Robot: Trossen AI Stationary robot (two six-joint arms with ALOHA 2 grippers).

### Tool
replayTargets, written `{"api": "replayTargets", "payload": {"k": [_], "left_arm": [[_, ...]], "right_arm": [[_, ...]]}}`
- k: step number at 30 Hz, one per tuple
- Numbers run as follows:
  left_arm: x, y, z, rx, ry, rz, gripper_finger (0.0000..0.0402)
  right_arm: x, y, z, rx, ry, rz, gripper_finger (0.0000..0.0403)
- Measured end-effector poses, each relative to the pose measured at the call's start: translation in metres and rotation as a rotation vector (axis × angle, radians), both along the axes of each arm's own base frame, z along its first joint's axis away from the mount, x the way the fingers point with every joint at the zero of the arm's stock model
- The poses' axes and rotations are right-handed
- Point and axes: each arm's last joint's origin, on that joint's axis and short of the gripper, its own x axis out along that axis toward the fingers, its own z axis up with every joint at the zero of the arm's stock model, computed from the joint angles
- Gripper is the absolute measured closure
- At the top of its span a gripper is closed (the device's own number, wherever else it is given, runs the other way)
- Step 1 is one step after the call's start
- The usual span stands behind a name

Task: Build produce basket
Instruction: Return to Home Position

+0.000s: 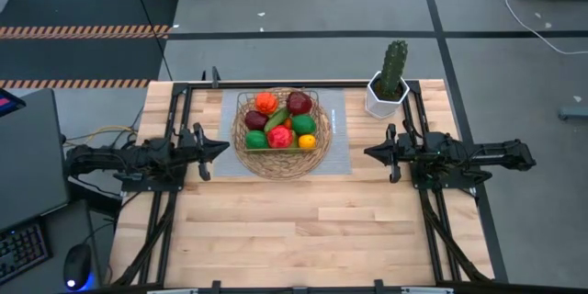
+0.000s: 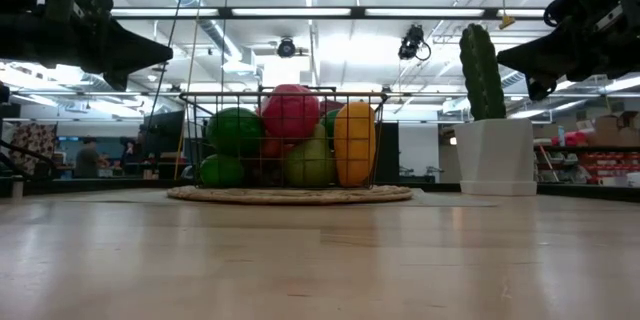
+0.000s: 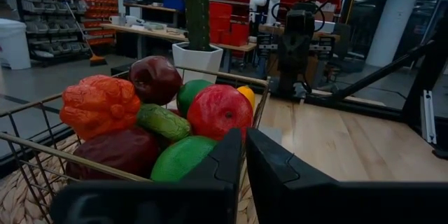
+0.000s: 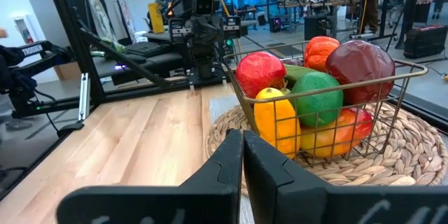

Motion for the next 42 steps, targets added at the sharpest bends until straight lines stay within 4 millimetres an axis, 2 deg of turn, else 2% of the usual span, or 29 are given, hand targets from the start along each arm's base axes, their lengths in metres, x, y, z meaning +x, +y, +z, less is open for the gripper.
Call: {"api": "replayTargets", "payload": {"k": [8,35,42], "left_arm": [[0.0000,0.0000,0.0001,0.000,0.000,0.000,0.0378],[0.0000,0.0000,0.0001,0.000,0.000,0.000,0.0368],[0.0000,0.0000,0.0001,0.000,0.000,0.000,0.0377]], "right_arm": [[0.0000,0.0000,0.0000,0.000,0.000,0.000,0.0384],[0.0000,0.0000,0.0000,0.000,0.000,0.000,0.0384],[0.0000,0.0000,0.0000,0.000,0.000,0.000,0.0384]]}}
